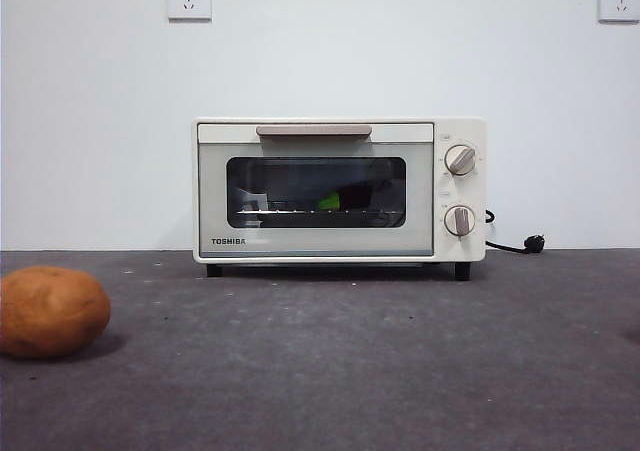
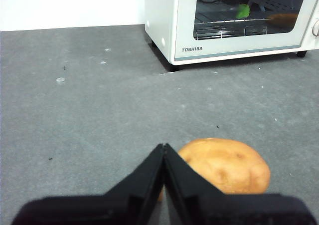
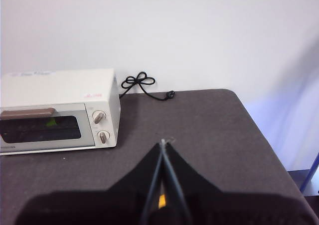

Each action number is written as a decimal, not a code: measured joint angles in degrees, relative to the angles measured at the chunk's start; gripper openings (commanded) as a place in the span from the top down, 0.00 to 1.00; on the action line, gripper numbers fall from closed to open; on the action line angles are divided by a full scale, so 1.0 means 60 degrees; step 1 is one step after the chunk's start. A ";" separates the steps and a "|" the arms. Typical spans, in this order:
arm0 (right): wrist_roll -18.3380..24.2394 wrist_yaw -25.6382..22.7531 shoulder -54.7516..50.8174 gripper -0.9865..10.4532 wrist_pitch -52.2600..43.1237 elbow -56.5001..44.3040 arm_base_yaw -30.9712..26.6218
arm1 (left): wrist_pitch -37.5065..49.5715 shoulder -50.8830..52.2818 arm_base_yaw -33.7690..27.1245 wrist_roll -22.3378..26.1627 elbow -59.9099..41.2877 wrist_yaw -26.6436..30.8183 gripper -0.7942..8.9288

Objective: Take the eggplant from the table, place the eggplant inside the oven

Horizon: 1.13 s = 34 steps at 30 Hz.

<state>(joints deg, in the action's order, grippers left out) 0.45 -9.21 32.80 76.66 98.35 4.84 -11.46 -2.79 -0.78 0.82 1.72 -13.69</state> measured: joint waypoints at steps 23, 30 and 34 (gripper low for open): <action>-0.0532 0.0000 -0.4142 0.91 -0.7981 -1.1176 -0.0503 | 0.0000 -0.0062 0.0000 0.0000 0.0000 0.0000 0.92; -0.0707 0.0000 -0.4856 0.91 -0.9402 -1.3369 -0.0499 | 0.0000 -0.0062 0.0000 0.0000 0.0000 0.0000 0.92; -0.0721 0.0000 -0.5195 0.91 -0.9460 -1.4149 -0.0506 | 0.0000 -0.0062 0.0000 0.0000 0.0000 0.0000 0.92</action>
<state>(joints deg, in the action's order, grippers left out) -3.88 -9.21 1.63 19.90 13.45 1.80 -11.46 -3.16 -0.78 0.82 1.72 -13.69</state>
